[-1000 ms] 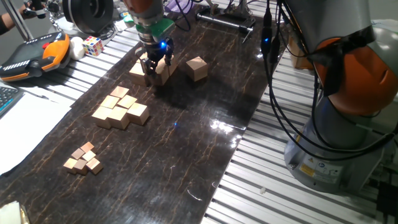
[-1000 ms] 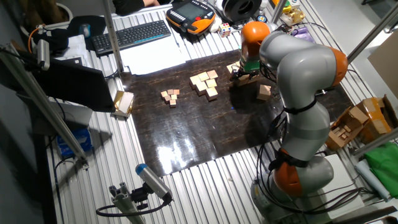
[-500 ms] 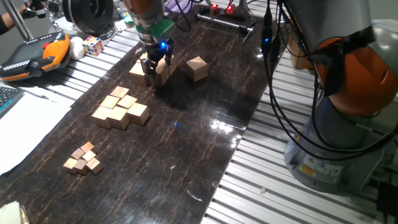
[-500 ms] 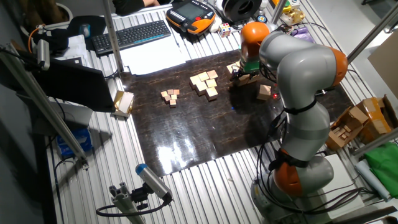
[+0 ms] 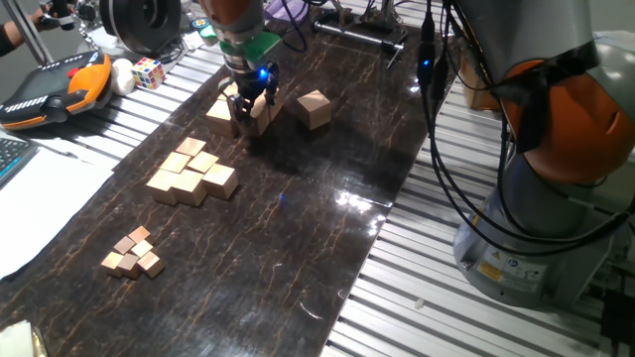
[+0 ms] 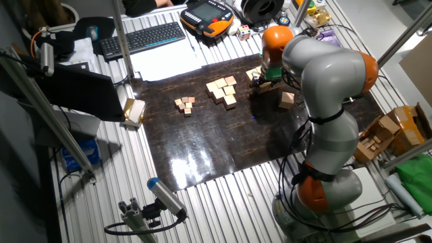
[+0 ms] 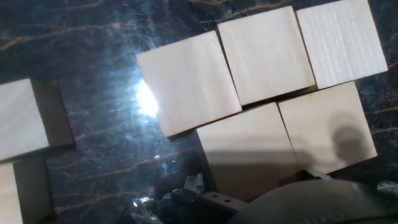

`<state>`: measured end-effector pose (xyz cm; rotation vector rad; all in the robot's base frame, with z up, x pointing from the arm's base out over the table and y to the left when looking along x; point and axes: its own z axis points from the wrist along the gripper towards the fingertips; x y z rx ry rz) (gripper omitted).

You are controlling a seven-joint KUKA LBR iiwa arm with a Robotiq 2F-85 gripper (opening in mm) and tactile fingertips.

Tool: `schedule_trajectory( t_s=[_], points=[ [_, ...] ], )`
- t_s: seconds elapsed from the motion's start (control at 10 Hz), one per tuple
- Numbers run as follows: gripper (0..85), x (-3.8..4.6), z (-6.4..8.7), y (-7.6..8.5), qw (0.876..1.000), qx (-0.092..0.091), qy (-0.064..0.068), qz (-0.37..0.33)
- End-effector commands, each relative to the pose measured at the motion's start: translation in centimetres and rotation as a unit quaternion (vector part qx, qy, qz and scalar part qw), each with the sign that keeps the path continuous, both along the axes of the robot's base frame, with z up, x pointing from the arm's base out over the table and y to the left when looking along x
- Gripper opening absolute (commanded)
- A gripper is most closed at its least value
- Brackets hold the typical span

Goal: Stack the blocks into a pyramid shape

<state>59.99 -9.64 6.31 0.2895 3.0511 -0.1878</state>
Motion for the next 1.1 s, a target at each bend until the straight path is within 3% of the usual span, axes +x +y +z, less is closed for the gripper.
schedule_trajectory(
  t_s=[0.0, 1.0],
  points=[
    [77.7, 0.00, 0.0, 0.0, 1.000, 0.000, 0.000, 0.000],
    [77.0, 0.09, -0.2, 1.6, 1.000, 0.001, -0.003, -0.015]
  ],
)
